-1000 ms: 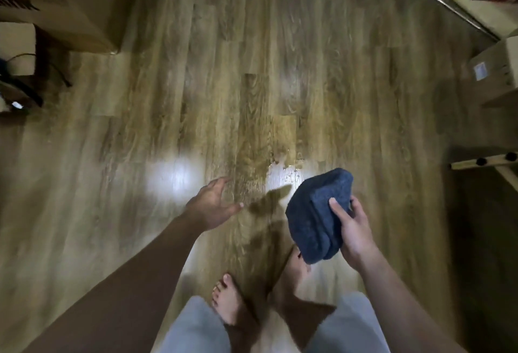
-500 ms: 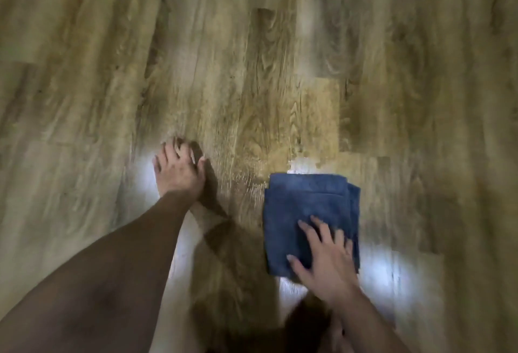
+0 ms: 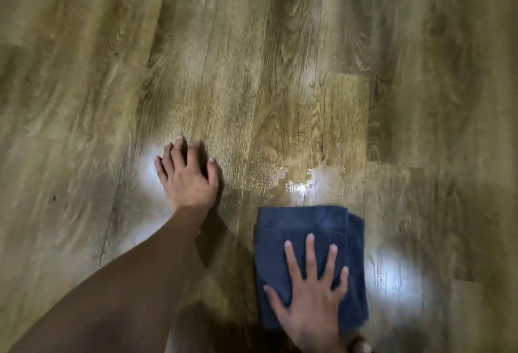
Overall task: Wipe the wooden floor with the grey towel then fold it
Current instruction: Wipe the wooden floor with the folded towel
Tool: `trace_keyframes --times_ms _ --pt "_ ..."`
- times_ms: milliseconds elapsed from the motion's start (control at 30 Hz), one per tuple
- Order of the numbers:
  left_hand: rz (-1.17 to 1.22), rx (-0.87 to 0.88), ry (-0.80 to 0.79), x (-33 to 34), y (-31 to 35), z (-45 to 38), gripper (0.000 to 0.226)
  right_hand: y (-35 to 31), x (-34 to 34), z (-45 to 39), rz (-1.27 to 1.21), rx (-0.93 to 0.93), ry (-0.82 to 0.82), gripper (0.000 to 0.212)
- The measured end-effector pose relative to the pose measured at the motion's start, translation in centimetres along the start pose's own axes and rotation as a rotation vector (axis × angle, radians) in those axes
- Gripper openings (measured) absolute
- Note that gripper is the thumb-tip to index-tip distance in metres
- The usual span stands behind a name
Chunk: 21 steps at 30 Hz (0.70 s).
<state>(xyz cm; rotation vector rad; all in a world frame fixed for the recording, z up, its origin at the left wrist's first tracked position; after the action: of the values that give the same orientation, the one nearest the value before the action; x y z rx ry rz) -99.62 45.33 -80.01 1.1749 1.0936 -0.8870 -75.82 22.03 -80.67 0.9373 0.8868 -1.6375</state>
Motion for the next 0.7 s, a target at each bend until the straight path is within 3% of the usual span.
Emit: trace_keyframes --times_ms 167,333,500,700 --pt "0.012 -0.003 -0.013 0.0 -0.3 0.0 0.050 -1.5 0.8 -0.2 0.036 -0.018 0.019 0.098" --pt "0.020 -0.018 -0.001 0.0 -0.3 -0.1 0.050 -3.8 -0.2 -3.1 0.030 -0.058 -0.011 0.085" --pt "0.031 -0.028 0.025 -0.2 -0.3 -0.1 0.050 -7.7 -3.8 -8.6 -0.041 -0.075 -0.006 0.071" --pt "0.052 -0.021 0.081 -0.5 -0.4 -0.1 0.051 -12.0 -8.4 -18.8 -0.115 -0.015 0.093 0.068"
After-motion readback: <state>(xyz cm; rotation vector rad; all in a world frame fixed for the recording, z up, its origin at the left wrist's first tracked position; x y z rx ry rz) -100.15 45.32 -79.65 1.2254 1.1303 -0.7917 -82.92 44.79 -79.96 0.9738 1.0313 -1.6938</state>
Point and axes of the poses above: each hand's wrist, its own z-axis away from the middle knuckle, its own x-axis out of the palm, y = z × x, the point moved 9 cm from there along -z, towards the middle knuckle, and after that the axes turned 2 degrees about -y, right-handed, at the moved point
